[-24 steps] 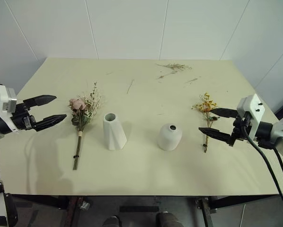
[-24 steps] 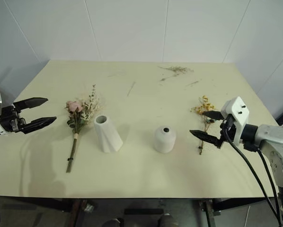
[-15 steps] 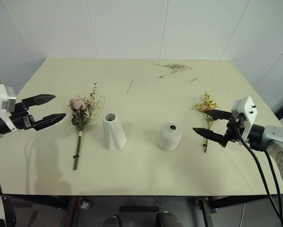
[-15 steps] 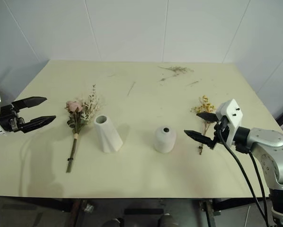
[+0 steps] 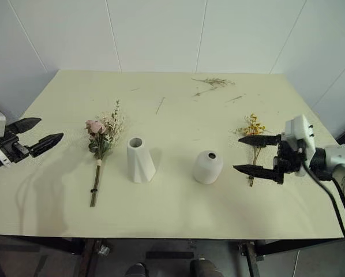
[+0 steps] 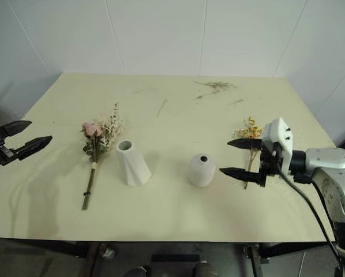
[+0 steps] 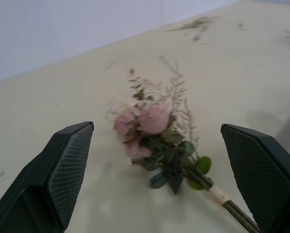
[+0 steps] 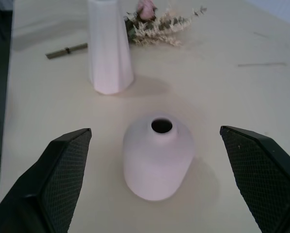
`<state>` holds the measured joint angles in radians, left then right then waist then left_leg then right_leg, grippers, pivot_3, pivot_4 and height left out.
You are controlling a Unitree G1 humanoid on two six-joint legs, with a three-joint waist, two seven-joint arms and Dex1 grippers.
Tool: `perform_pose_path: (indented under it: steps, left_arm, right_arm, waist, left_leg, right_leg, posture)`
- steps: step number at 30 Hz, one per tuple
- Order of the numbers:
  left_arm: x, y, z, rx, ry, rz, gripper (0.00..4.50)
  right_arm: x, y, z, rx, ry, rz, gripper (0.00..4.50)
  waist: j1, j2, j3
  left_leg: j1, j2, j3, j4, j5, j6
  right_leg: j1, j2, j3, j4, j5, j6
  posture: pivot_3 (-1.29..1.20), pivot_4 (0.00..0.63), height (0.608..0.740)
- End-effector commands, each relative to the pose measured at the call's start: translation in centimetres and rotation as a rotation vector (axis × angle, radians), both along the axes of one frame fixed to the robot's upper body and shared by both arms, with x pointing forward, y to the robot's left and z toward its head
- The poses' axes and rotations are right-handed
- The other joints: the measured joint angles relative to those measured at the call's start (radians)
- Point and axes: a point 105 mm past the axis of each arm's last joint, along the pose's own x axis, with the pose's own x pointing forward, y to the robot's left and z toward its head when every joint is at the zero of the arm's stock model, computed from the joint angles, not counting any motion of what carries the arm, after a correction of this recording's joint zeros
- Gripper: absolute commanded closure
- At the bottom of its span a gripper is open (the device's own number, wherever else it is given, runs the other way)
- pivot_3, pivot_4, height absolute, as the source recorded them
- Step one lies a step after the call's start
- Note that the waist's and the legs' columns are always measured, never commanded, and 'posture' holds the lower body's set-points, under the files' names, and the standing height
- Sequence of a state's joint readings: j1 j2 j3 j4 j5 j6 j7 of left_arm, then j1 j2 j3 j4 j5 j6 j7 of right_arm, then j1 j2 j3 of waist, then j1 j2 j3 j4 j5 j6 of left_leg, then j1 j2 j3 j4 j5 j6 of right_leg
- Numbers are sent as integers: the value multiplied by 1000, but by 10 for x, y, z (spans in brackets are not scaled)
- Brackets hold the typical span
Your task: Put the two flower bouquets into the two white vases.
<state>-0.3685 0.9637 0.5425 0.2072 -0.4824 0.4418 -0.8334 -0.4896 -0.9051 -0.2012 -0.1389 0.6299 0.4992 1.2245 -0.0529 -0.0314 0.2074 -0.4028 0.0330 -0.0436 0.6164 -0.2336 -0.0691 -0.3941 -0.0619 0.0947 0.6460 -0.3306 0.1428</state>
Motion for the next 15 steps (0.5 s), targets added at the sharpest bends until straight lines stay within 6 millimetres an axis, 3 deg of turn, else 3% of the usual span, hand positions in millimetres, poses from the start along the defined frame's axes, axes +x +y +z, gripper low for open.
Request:
perform_pose_path:
  steps: [1,7,15]
  left_arm:
    - [-1,-5,-8,-20,65,86,0]
    - [-4,-29,-39,-70,175,116,0]
    - [12,-47,-68,-82,345,212,0]
  right_arm:
    - [-6,-10,13,20,-37,54,12]
    - [-2,-34,19,-18,-69,38,12]
    - [4,-40,18,-28,-70,8,12]
  waist:
    - [1,0,0]
    - [1,0,0]
    - [0,0,0]
  left_leg:
    - [1,0,0,0,0,0]
    - [0,0,0,0,0,0]
    - [0,0,0,1,0,-1]
  right_leg:
    - [0,0,0,0,0,0]
    - [0,0,0,-1,0,0]
    - [0,0,0,0,0,0]
  posture:
    - [0,150,740]
    - [0,150,740]
    - [0,150,740]
